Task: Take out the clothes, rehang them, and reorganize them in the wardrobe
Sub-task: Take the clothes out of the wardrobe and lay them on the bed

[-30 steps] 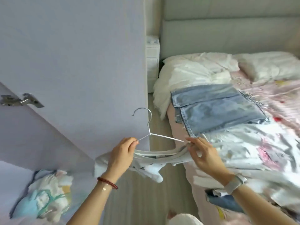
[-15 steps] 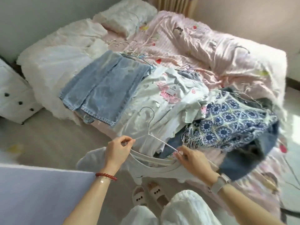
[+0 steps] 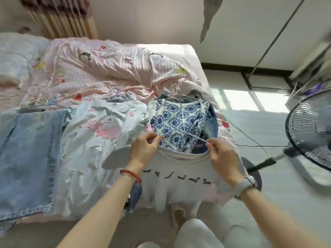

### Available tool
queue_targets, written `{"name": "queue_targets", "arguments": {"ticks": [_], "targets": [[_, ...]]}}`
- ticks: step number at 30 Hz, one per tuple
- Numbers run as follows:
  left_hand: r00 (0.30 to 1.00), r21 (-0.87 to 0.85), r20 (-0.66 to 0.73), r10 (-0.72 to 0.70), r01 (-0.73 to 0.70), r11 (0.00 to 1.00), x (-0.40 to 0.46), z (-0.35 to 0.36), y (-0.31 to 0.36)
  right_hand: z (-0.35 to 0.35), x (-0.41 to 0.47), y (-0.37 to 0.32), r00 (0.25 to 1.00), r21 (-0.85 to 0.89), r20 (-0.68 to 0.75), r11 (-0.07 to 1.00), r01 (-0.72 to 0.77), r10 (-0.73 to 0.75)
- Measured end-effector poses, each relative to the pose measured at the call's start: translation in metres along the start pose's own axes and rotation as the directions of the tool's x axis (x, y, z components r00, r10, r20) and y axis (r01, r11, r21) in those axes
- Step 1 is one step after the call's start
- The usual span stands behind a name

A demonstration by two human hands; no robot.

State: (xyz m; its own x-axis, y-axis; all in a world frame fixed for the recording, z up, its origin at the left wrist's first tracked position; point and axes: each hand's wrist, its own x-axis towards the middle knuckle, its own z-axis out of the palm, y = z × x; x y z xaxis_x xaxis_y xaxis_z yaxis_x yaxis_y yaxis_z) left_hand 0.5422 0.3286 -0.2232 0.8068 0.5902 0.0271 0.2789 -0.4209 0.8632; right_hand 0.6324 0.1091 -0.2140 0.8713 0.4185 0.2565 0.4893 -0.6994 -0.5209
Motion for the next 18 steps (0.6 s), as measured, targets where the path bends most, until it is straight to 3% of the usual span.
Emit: {"name": "queue_targets", "arguments": {"ticks": [7,13,16,18], "targets": [[0.981,0.055,-0.136,0.136,-0.130,0.990,0.153,0.062,0.071,-0.006,0.164,0.049,0.983,0.087,-0.177,0.996,-0.032,0.047],[0.976,0.236,-0.208,0.059,-0.008,0.972,0.292,0.126,0.077,0.043,0.321,0.097,0.981,0.138,-0.167,0.987,-0.077,0.100],[0.989,0.409,-0.144,-0.034,0.091,0.908,0.316,0.160,0.038,0.096,0.374,0.132,0.985,0.031,-0.054,0.987,-0.160,0.161],[0.989,0.542,0.028,-0.147,0.109,0.833,0.300,0.188,0.000,0.137,0.389,0.160,0.968,-0.110,0.146,0.975,-0.191,0.206]]}}
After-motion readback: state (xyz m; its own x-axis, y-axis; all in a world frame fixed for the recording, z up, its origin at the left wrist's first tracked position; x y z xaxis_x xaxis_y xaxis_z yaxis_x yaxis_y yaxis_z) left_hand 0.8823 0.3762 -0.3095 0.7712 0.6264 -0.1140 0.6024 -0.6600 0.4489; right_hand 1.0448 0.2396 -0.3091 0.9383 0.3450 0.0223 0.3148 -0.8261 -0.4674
